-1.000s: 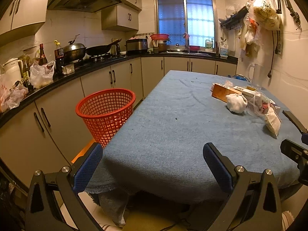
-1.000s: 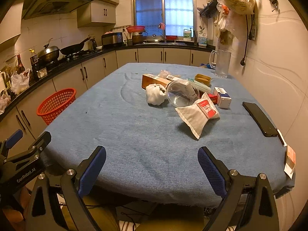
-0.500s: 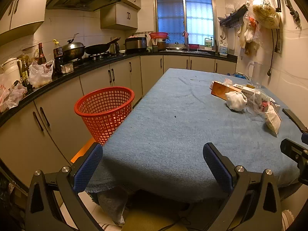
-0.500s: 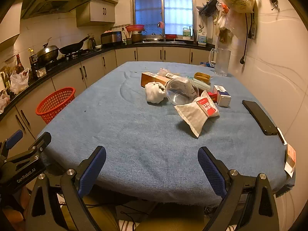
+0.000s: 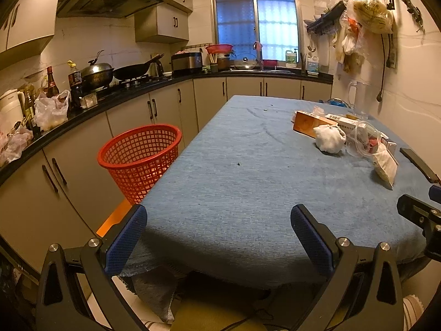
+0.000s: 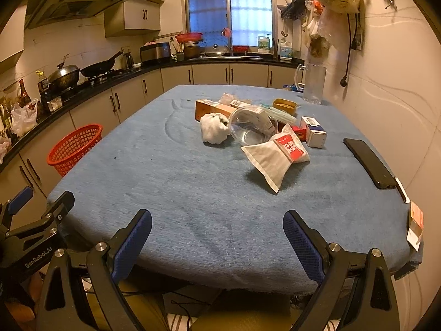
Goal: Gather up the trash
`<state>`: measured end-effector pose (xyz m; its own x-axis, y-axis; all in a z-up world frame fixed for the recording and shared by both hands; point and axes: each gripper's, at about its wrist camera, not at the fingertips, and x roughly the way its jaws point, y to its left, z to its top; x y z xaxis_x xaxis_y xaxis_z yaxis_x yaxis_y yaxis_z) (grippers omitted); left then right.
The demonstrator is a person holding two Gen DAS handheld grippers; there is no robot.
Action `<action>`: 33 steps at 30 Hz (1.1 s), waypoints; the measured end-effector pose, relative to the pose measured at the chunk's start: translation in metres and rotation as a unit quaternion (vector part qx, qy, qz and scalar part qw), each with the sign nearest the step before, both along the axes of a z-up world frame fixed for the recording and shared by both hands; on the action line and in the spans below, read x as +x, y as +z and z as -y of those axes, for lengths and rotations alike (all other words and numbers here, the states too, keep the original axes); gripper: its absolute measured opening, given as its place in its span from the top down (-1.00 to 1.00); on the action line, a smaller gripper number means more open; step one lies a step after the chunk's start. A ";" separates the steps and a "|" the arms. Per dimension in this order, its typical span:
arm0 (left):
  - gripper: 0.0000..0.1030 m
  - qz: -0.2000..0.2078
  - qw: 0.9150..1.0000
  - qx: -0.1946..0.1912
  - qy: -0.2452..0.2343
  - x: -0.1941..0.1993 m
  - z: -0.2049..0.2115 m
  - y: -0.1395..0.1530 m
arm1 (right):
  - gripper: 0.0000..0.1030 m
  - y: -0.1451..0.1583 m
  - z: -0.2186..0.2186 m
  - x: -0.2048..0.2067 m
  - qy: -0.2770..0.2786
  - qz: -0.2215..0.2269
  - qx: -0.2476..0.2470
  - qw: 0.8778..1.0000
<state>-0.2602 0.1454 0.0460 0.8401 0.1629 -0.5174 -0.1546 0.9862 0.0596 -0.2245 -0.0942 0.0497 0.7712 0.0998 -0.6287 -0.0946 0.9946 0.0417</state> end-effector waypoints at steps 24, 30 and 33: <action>-1.00 -0.077 0.984 -0.068 -0.144 0.092 0.034 0.037 | -0.90 0.013 0.109 0.071 -0.032 -0.100 0.168 0.980; -0.88 -0.109 0.973 -0.079 -0.186 0.143 0.059 0.042 | -0.90 0.002 0.133 0.122 -0.044 -0.161 0.235 0.958; -0.64 -0.119 0.969 -0.077 -0.202 0.163 0.070 0.043 | -0.82 -0.011 0.136 0.149 -0.061 -0.191 0.250 0.947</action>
